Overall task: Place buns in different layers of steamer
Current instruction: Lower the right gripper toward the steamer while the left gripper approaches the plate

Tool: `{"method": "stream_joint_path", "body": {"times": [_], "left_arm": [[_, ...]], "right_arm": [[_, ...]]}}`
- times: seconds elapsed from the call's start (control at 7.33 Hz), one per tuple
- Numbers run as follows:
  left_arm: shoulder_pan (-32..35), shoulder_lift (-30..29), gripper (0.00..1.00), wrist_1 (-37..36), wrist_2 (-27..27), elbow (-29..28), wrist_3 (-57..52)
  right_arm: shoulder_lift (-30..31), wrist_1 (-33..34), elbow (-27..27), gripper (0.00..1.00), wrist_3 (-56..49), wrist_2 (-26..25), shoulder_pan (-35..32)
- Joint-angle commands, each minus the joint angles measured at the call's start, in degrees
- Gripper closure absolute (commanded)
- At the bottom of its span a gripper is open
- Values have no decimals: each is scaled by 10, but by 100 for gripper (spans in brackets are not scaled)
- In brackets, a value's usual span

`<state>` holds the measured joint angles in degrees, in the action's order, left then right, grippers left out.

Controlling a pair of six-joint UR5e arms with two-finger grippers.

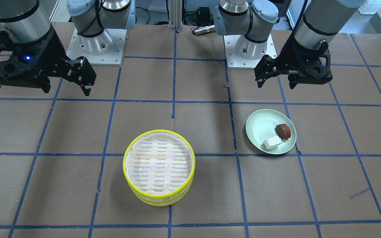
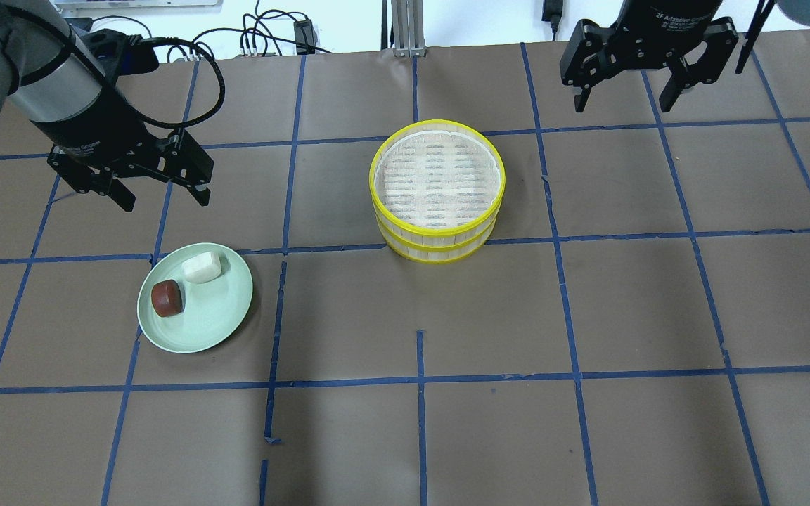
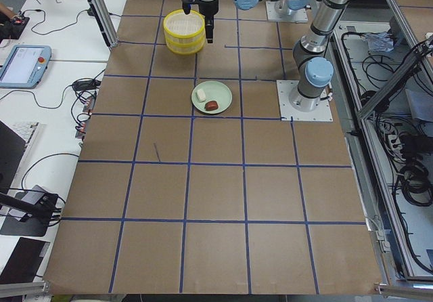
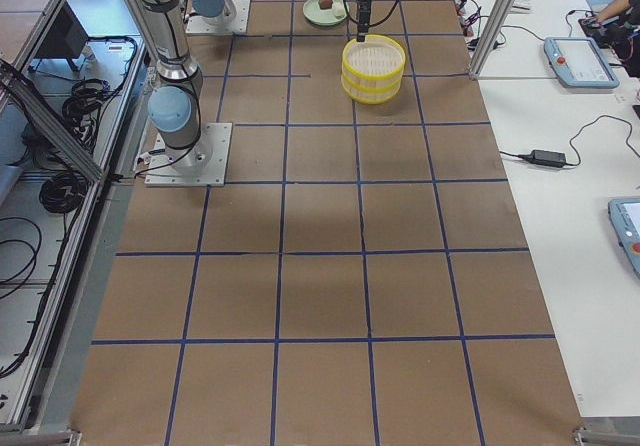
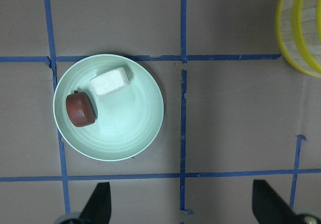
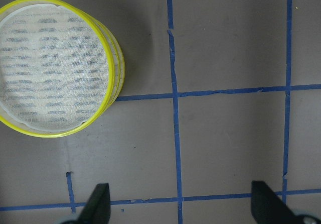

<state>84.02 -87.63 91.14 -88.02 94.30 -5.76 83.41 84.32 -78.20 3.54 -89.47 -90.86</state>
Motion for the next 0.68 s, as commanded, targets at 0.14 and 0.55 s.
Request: {"method": "stream_joint_path", "body": {"times": [0.14, 0.55], "left_arm": [[0, 0, 0, 2, 0, 2, 0], [-4, 0, 0, 5, -3, 11, -13]], "right_arm": [[1, -19, -6, 0, -39, 9, 2], [-48, 84, -33, 0, -16, 10, -14]]}}
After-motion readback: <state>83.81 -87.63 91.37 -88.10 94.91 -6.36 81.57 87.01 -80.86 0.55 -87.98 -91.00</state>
